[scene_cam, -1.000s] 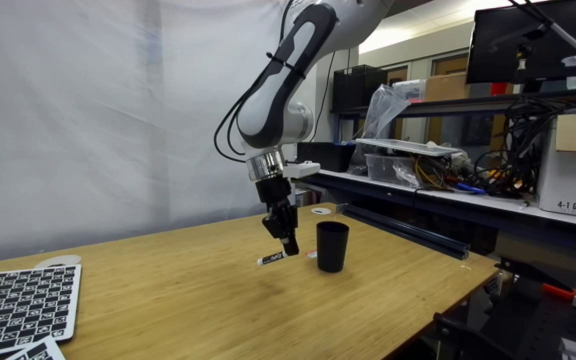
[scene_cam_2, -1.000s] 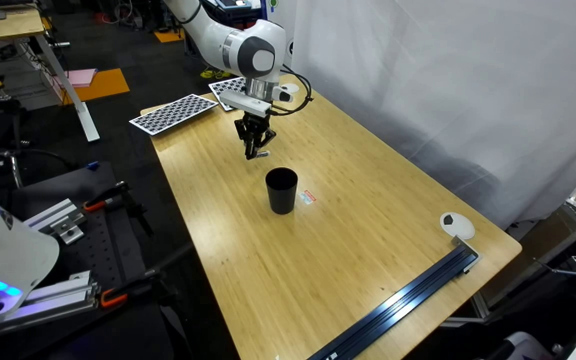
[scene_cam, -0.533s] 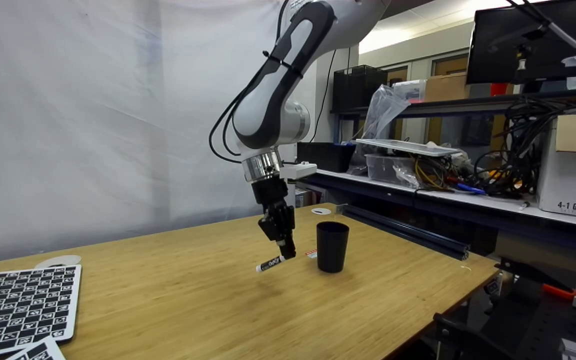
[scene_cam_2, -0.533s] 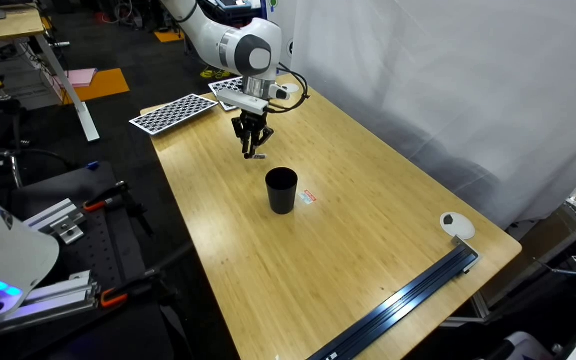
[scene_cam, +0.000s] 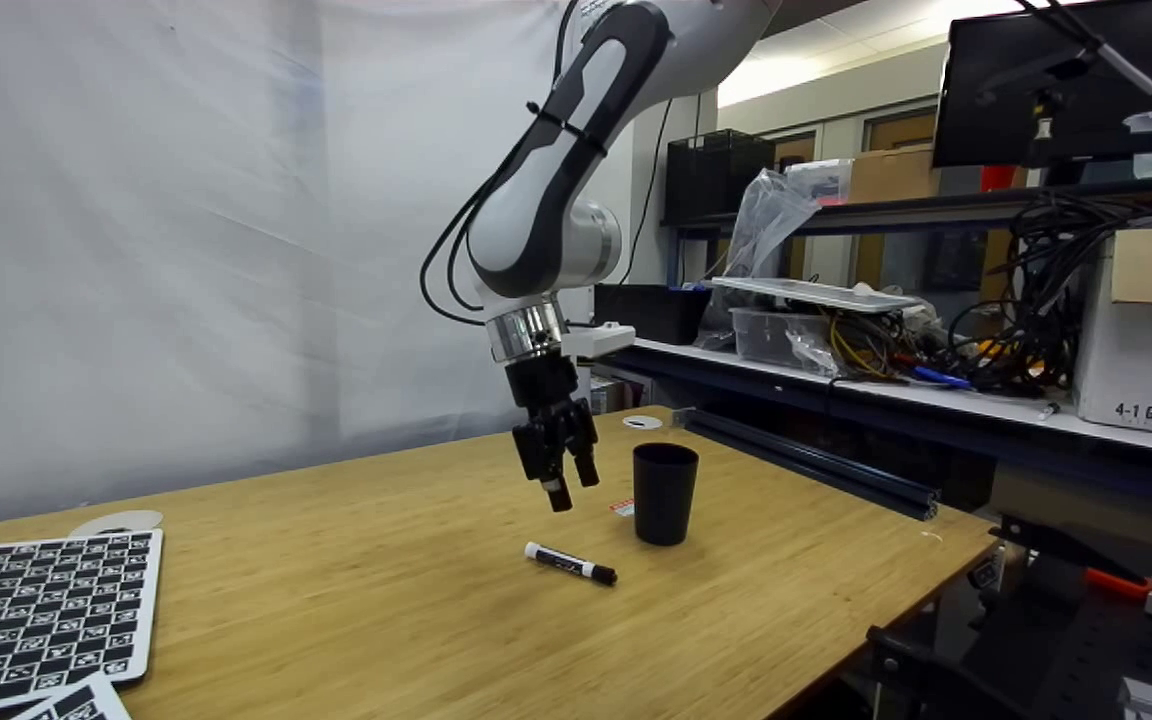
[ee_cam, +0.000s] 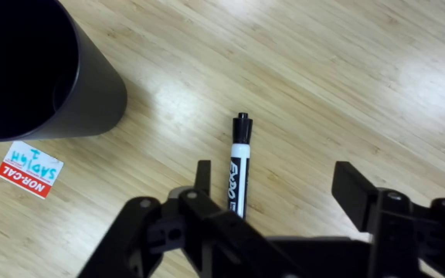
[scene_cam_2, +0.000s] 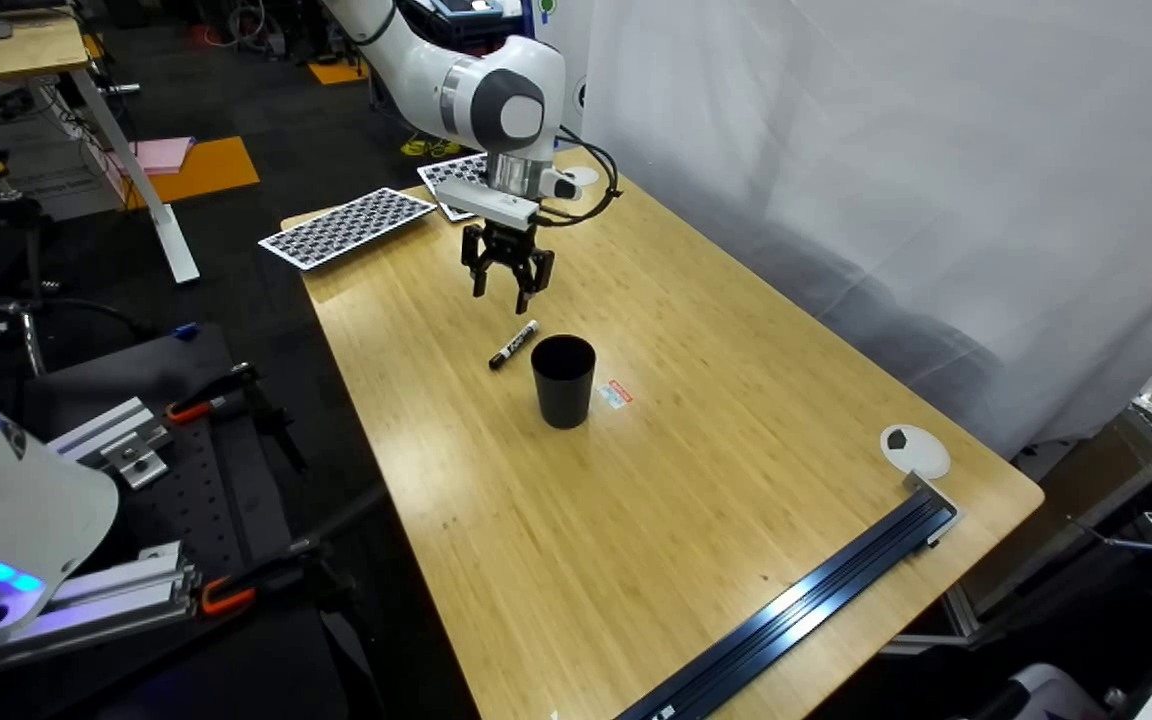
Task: Take the marker out of the cup and put it on the table
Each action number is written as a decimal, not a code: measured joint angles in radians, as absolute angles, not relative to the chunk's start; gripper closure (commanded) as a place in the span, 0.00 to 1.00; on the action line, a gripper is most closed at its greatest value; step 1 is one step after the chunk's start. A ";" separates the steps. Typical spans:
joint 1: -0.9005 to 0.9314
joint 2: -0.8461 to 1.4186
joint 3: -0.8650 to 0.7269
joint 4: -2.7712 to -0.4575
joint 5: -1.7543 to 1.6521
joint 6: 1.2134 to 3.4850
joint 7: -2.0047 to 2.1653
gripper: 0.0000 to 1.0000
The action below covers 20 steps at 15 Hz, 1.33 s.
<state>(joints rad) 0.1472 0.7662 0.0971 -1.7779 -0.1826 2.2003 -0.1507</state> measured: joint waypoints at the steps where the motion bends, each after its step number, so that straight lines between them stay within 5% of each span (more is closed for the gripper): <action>1: 0.147 0.766 0.095 -1.778 -0.184 2.198 -0.151 0.00; 20: 0.012 0.580 0.046 -1.756 -0.056 1.782 -0.196 0.00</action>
